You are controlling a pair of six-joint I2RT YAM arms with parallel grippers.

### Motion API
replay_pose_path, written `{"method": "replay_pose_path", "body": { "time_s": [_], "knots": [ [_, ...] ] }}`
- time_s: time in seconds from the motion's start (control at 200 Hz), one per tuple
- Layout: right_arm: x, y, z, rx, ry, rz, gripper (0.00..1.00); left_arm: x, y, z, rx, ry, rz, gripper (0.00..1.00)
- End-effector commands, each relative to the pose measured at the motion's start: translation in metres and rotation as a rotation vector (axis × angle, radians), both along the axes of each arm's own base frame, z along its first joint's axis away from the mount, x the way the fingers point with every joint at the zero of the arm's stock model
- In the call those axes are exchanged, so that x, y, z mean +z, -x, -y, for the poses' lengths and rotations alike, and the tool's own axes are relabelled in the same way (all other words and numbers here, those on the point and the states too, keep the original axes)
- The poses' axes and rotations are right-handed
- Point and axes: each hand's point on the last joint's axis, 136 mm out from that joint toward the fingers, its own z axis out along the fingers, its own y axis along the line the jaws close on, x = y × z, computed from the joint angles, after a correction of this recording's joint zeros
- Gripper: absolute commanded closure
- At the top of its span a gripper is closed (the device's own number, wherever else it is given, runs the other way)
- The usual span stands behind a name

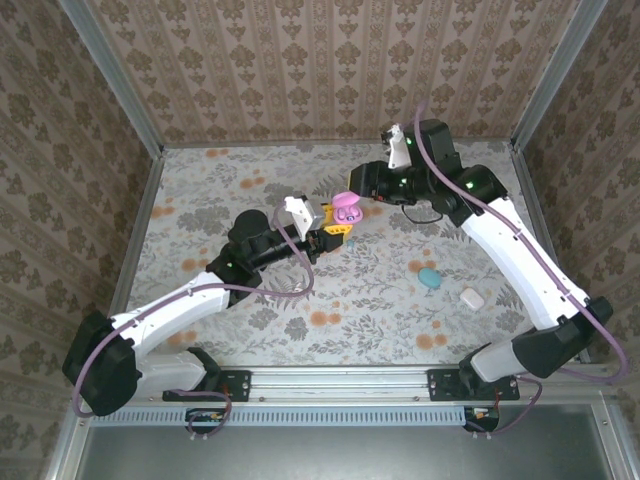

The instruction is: Insert the wireless bluetooth earbuds into the charging case

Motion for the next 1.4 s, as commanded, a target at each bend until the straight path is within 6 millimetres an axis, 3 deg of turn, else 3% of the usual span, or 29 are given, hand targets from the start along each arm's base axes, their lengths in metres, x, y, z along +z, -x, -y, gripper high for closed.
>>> {"method": "replay_pose_path", "body": {
  "time_s": [0.0, 0.245, 0.26, 0.325, 0.49, 0.57, 0.955, 1.23, 1.395],
  "knots": [
    [0.012, 0.012, -0.012, 0.103, -0.050, -0.004, 0.55, 0.016, 0.000, 0.003, -0.004, 0.024, 0.025, 0.69],
    [-0.009, 0.032, -0.012, 0.151, -0.067, -0.058, 0.54, 0.022, -0.006, 0.000, 0.025, 0.064, 0.030, 0.68],
    [-0.001, 0.038, -0.010, 0.153, -0.080, -0.037, 0.54, 0.023, -0.006, 0.001, 0.025, 0.067, 0.029, 0.68],
    [-0.002, 0.042, -0.008, 0.159, -0.097, -0.039, 0.54, 0.024, -0.006, 0.000, 0.025, 0.074, 0.029, 0.68],
    [-0.003, 0.038, -0.001, 0.135, -0.241, -0.077, 0.48, 0.029, -0.004, 0.000, 0.011, 0.091, 0.027, 0.68],
    [0.005, 0.039, -0.006, 0.180, -0.324, -0.077, 0.45, 0.033, -0.003, 0.001, 0.001, 0.107, 0.019, 0.68],
    [0.006, 0.040, -0.022, 0.245, -0.547, -0.233, 0.45, 0.041, -0.007, 0.000, 0.020, 0.155, 0.019, 0.68],
    [0.009, 0.040, -0.023, 0.259, -0.616, -0.254, 0.53, 0.039, -0.010, 0.000, 0.030, 0.152, 0.020, 0.68],
    [0.010, 0.040, -0.018, 0.247, -0.615, -0.246, 0.63, 0.037, -0.012, -0.001, 0.046, 0.145, 0.018, 0.66]
  ]
}}
